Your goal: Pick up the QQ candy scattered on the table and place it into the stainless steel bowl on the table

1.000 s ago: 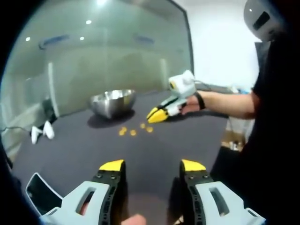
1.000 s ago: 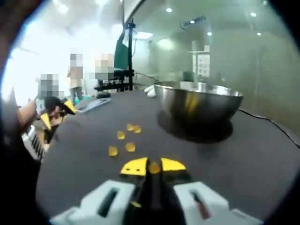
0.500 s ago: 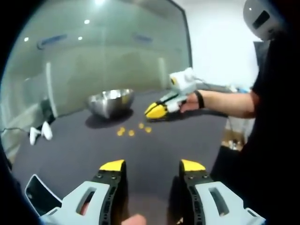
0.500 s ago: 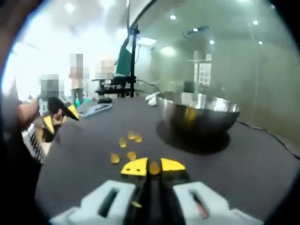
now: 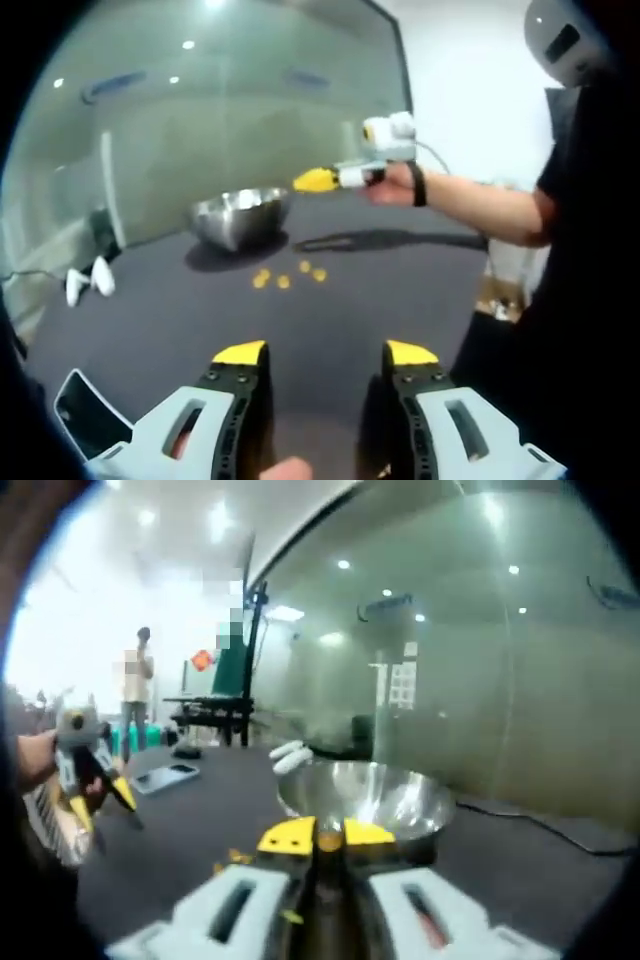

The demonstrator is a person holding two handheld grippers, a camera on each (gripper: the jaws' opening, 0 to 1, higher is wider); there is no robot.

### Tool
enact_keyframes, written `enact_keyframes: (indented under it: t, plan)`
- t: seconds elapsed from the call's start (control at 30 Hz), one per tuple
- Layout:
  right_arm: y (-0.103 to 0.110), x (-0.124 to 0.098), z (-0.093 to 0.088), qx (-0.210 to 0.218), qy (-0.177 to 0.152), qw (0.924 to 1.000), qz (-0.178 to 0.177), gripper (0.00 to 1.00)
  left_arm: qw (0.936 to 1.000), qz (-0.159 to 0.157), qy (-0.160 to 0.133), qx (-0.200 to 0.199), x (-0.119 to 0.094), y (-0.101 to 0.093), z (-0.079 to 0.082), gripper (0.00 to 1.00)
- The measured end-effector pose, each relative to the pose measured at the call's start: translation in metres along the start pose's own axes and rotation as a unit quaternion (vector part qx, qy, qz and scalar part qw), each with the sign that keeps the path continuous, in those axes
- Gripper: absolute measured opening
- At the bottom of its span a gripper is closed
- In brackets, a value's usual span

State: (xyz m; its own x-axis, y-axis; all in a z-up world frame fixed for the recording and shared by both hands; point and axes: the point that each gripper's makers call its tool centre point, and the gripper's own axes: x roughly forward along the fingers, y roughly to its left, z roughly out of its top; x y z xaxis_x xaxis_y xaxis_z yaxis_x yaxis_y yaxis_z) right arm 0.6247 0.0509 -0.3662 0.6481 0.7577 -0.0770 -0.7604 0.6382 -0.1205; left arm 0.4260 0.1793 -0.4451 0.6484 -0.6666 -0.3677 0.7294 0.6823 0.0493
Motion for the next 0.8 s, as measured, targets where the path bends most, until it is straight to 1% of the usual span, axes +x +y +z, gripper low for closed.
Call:
enact_keyframes:
  t: [0.13,0.2,0.27,0.37,0.43,0.57,0.7,0.73,0.77,0.8]
  plan:
    - [-0.011,0.012,0.008,-0.017,0.003,0.9997,-0.015,0.09,1.0,0.005,-0.002,-0.002,-0.002,0.002,0.0,0.46]
    - [-0.028,0.021,0.014,-0.015,-0.001,0.9995,-0.026,0.09,1.0,0.005,-0.001,-0.002,-0.002,0.001,0.0,0.46]
    - [-0.037,0.026,0.021,-0.016,-0.007,0.9989,-0.045,0.1,1.0,0.005,0.0,-0.002,-0.002,0.001,-0.001,0.46]
    - [-0.043,0.039,0.031,-0.01,-0.012,0.9985,-0.052,0.1,1.0,0.007,0.0,0.0,-0.003,0.001,-0.001,0.46]
    - [-0.047,0.046,0.032,-0.023,-0.004,0.9976,-0.065,0.1,1.0,0.008,-0.002,-0.002,-0.005,0.002,-0.001,0.46]
    - [-0.049,0.054,0.033,-0.015,-0.003,0.9979,-0.063,0.1,0.9999,0.015,0.0,-0.004,-0.008,0.005,-0.003,0.46]
    - [-0.045,0.058,0.03,-0.016,0.002,0.9985,-0.052,0.11,0.9998,0.019,-0.001,-0.007,-0.01,0.008,-0.004,0.46]
    - [-0.044,0.059,0.03,-0.013,0.001,0.9988,-0.047,0.13,0.9998,0.019,-0.001,-0.008,-0.01,0.008,-0.004,0.46]
    - [-0.044,0.059,0.03,0.002,-0.004,0.9991,-0.043,0.18,0.9998,0.018,0.0,-0.006,-0.009,0.008,-0.004,0.46]
    - [-0.044,0.059,0.031,0.028,-0.012,0.9987,-0.04,0.24,0.9999,0.016,-0.001,-0.005,-0.009,0.007,-0.004,0.46]
